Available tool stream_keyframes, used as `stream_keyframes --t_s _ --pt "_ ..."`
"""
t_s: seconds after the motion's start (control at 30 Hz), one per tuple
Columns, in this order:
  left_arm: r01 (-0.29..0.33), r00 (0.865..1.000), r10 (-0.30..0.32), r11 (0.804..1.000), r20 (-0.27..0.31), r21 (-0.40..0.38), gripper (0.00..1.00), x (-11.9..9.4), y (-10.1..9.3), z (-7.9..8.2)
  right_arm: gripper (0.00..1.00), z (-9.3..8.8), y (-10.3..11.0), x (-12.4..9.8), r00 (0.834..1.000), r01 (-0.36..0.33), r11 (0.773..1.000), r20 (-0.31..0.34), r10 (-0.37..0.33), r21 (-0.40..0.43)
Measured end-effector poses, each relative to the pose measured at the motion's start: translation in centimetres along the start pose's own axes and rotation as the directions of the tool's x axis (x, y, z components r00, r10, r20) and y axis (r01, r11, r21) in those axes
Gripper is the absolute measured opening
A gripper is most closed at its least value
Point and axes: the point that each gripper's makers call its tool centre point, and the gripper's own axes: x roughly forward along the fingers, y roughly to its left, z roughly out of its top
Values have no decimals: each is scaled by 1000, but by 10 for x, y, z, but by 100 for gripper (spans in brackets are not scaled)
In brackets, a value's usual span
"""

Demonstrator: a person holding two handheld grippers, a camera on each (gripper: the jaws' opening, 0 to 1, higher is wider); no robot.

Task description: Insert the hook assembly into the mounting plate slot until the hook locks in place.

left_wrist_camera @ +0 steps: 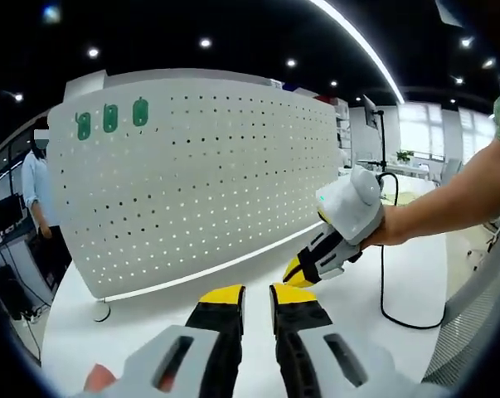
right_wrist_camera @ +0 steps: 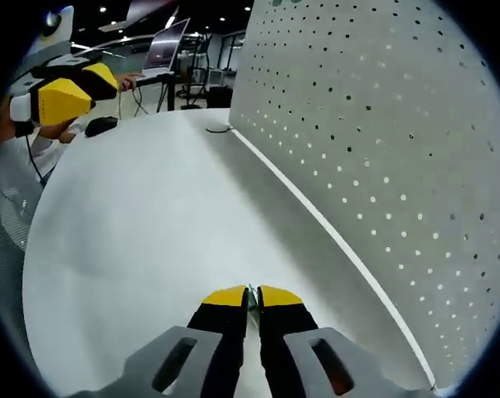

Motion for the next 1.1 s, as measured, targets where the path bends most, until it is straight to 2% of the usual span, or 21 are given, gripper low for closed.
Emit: stream_keyframes --t_s 0.3,0.57,0.73,0.9,1.1 --pt "-5 1000 5 1000 0 -10 13 0 1 -1 1 -4 -2 6 999 -16 1000 -52 15 -19" --pt "-6 1000 6 1000 3 -12 12 0 1 -1 0 -3 -3 5 998 -24 999 -58 25 29" --pt "-4 1000 4 1000 4 -13 13 1 1 0 0 6 -9 -3 1000 6 992 18 -9 129" --pt "1 1000 -1 1000 12 -15 13 3 -2 3 0 19 -17 -14 994 25 971 101 -50 238" --pt "0 999 0 1000 33 -26 13 4 -2 15 0 45 -25 -33 969 17 935 225 -103 354"
